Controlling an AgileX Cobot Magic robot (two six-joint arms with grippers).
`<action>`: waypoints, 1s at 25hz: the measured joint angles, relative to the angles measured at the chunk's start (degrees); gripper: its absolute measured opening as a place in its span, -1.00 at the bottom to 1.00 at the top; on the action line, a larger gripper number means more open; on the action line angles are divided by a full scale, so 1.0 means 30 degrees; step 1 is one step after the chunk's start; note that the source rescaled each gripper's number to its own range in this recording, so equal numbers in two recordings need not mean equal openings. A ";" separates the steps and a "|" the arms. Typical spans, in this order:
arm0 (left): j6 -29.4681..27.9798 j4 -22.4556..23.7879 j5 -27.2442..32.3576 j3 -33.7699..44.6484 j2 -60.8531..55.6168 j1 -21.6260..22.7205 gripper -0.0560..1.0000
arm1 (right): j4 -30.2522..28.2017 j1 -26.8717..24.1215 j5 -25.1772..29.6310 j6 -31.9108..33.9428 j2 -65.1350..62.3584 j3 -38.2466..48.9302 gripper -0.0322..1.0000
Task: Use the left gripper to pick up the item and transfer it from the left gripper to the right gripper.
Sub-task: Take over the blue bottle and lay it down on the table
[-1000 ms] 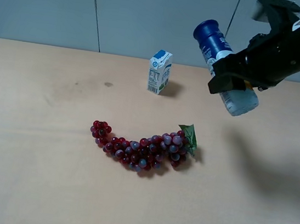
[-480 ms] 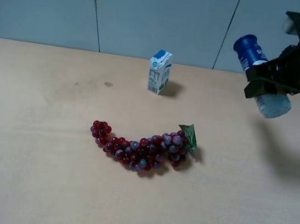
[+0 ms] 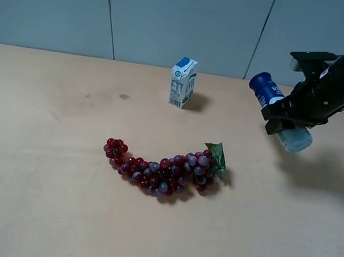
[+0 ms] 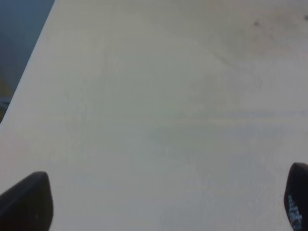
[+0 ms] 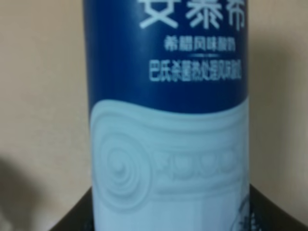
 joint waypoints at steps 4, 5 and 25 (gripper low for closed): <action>0.0000 0.0000 0.0000 0.0000 0.0000 0.0000 0.84 | -0.0330 0.0000 -0.0728 0.0000 0.0946 -0.0017 -0.93; 0.0000 0.0000 0.0000 0.0000 0.0000 0.0000 0.84 | -0.0347 0.0000 -0.0899 0.0000 0.1145 -0.0016 -0.93; 0.0000 0.0043 0.0000 0.0000 0.0000 0.0000 0.84 | -0.1043 0.0000 -0.3467 -0.0007 0.4214 -0.0016 -0.93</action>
